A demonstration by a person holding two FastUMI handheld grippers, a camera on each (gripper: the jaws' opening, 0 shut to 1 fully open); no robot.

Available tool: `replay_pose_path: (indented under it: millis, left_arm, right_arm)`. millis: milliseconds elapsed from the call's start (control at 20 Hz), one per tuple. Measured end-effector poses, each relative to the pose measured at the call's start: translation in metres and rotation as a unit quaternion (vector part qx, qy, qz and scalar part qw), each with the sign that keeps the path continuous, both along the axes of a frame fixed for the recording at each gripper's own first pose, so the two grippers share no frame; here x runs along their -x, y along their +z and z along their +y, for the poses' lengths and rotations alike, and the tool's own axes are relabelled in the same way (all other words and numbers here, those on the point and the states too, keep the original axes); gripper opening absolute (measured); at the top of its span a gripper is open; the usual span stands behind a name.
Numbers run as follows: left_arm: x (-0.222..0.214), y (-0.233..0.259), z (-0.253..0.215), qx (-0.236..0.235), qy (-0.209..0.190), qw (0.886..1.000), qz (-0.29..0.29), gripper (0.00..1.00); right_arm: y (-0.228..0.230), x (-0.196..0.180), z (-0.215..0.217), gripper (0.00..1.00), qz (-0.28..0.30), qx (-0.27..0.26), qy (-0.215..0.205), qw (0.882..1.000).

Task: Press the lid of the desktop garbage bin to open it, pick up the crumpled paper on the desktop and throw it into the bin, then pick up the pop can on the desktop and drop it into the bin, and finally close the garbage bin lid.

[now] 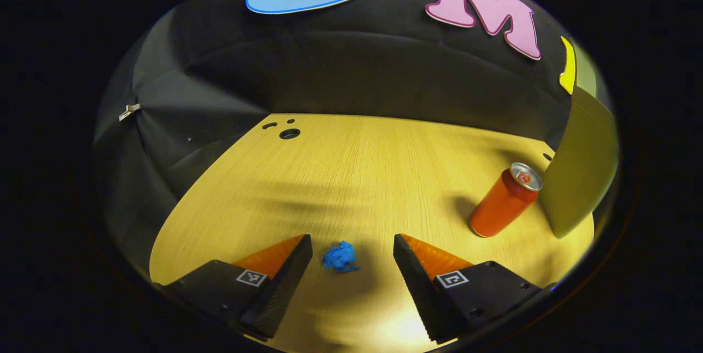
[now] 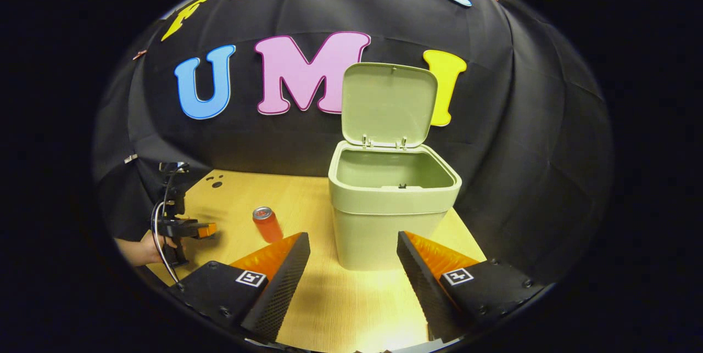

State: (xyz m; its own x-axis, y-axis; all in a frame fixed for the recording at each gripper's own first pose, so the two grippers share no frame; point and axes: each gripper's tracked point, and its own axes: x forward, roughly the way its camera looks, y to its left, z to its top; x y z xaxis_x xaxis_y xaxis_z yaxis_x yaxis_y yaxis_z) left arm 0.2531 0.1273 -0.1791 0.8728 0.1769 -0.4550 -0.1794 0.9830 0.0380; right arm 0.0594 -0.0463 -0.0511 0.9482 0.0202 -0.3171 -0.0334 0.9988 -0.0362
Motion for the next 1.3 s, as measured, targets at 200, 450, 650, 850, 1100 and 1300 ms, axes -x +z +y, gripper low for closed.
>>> replay_pose_path:
  millis: [200, 450, 650, 850, 1100, 1300]
  left_arm:
    - [-0.003, -0.019, 0.006, -0.008, 0.017, 1.000, 0.019, 0.95]
    - [-0.006, -0.043, 0.005, 0.013, 0.024, 0.999, 0.044, 0.89]
    - [-0.010, -0.046, 0.008, 0.008, 0.030, 0.999, 0.042, 0.72]
    - [-0.015, -0.044, 0.011, 0.002, 0.028, 0.999, 0.037, 0.62]
    - [-0.014, -0.042, 0.014, 0.000, 0.031, 0.999, 0.036, 0.40]
    - [-0.012, -0.018, 0.008, -0.017, 0.026, 0.999, 0.011, 0.35]
  right_arm:
    - [-0.012, -0.006, 0.005, 1.00, 0.019, -0.006, 0.011, 1.000]
    - [-0.012, -0.016, 0.007, 1.00, 0.018, -0.007, 0.020, 1.000]
    - [-0.014, -0.018, 0.005, 1.00, 0.023, -0.011, 0.028, 0.999]
    - [-0.016, -0.020, -0.001, 1.00, 0.024, -0.017, 0.022, 0.999]
    - [-0.021, -0.018, -0.008, 1.00, 0.024, -0.015, 0.020, 0.999]
    - [-0.023, -0.017, -0.014, 1.00, 0.025, -0.019, 0.016, 0.999]
